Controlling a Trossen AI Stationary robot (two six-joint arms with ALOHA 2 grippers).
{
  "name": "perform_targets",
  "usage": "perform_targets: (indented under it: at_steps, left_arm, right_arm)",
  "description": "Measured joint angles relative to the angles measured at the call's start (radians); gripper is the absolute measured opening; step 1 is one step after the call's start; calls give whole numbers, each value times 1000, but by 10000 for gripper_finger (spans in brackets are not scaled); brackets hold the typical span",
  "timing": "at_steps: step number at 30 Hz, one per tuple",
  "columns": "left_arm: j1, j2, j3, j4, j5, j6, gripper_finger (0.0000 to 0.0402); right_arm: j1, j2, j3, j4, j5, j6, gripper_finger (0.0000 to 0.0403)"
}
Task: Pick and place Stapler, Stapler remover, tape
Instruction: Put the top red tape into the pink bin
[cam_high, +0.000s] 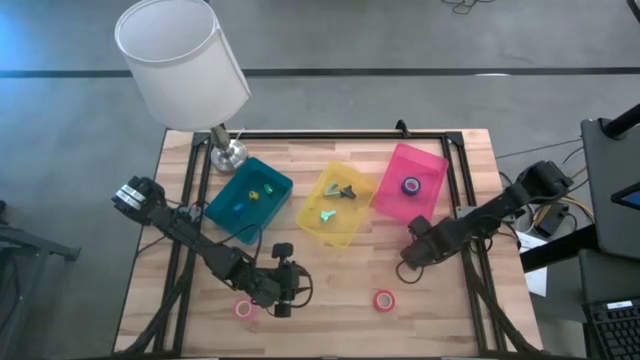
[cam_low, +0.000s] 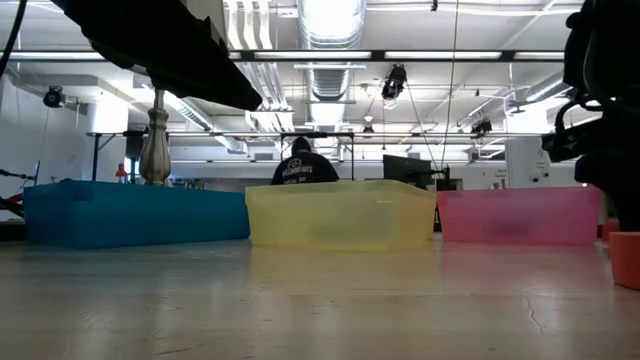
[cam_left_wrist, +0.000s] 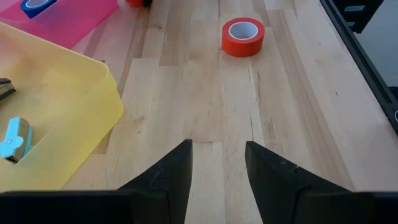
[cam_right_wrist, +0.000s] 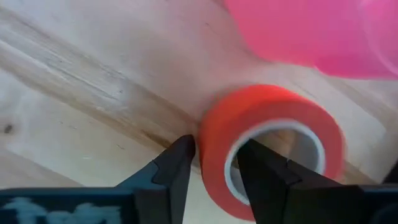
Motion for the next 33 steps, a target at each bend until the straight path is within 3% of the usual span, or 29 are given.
perform_targets:
  at_steps: [10,16,24,33]
  left_arm:
    - [2,0,0,1,0,1,154]
    - [5,0,0,1,0,1,152]
    - [6,0,0,1,0,-1,154]
    - [6,0,0,1,0,-21,152]
  right_arm:
    - [2,2,138,86,-5,-152,32]
    - [1,2,270,122,120,-319,33]
    - [-104,1,404,-59,381,-449,42]
    - [-379,2,320,-73,387,-508,49]
